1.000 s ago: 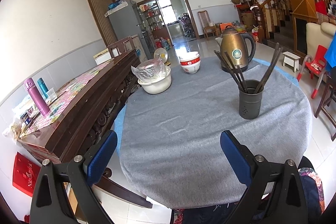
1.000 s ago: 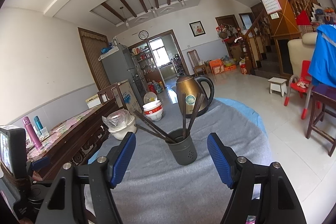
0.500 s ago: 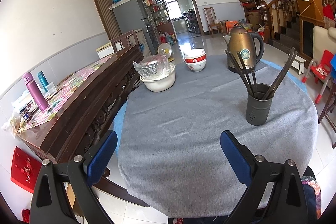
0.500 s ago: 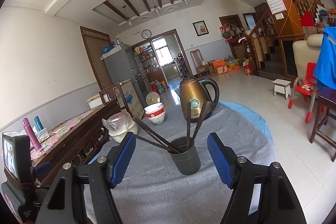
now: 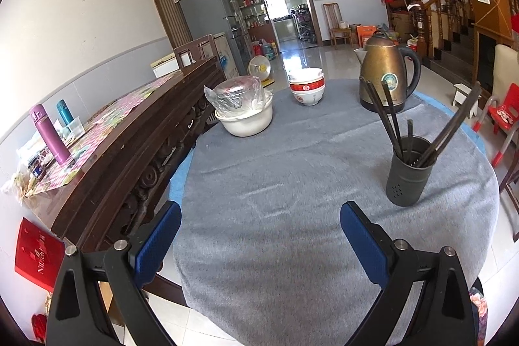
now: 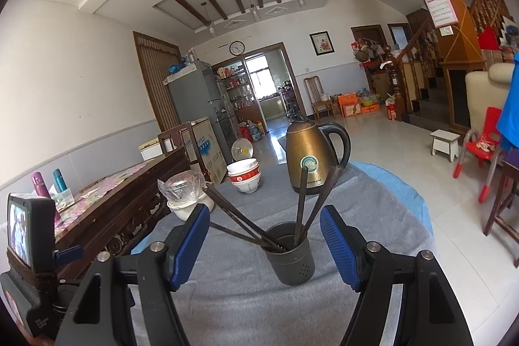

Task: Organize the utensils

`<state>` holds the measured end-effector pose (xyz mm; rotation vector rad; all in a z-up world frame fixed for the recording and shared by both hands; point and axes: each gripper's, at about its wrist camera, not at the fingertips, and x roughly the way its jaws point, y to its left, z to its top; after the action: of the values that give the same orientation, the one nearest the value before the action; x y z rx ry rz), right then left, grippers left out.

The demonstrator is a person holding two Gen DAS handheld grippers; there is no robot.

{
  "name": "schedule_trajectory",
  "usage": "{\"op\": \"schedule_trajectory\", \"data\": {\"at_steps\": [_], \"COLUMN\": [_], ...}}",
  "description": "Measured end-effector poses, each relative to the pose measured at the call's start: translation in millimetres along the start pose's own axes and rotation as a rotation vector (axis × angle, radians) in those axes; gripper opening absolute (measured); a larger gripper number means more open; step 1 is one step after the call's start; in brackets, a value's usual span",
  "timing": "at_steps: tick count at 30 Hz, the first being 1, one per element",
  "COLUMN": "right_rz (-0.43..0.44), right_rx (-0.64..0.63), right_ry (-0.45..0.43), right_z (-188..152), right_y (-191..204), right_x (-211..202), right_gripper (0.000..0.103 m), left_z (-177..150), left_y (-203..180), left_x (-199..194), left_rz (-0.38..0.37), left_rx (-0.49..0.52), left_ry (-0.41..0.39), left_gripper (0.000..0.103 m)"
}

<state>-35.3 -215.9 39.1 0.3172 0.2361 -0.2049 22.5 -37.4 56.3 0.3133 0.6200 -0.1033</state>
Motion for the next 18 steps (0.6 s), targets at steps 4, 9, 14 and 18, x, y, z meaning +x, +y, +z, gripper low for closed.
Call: {"op": "schedule_trajectory", "data": {"at_steps": [4, 9, 14, 18], "right_rz": [-0.001, -0.007, -0.017, -0.020], "right_rx": [-0.013, -0.001, 0.007, 0.011], "right_ry": [0.001, 0.010, 0.025, 0.040], "right_z": [2, 4, 1, -1], "right_y": [-1, -5, -5, -2], "right_x": [9, 17, 24, 29], "right_gripper": [0.074, 0.074, 0.074, 0.074], "left_z": [5, 11, 13, 14], "left_y": [-4, -8, -10, -7], "left_x": [7, 16, 23, 27], "left_rz": [-0.001, -0.012, -0.023, -0.028], "left_rx": [-0.009, -0.015, -0.015, -0.022], "left_ry": [0.007, 0.009, 0.013, 0.018], "left_gripper": [0.098, 0.098, 0.098, 0.098]}}
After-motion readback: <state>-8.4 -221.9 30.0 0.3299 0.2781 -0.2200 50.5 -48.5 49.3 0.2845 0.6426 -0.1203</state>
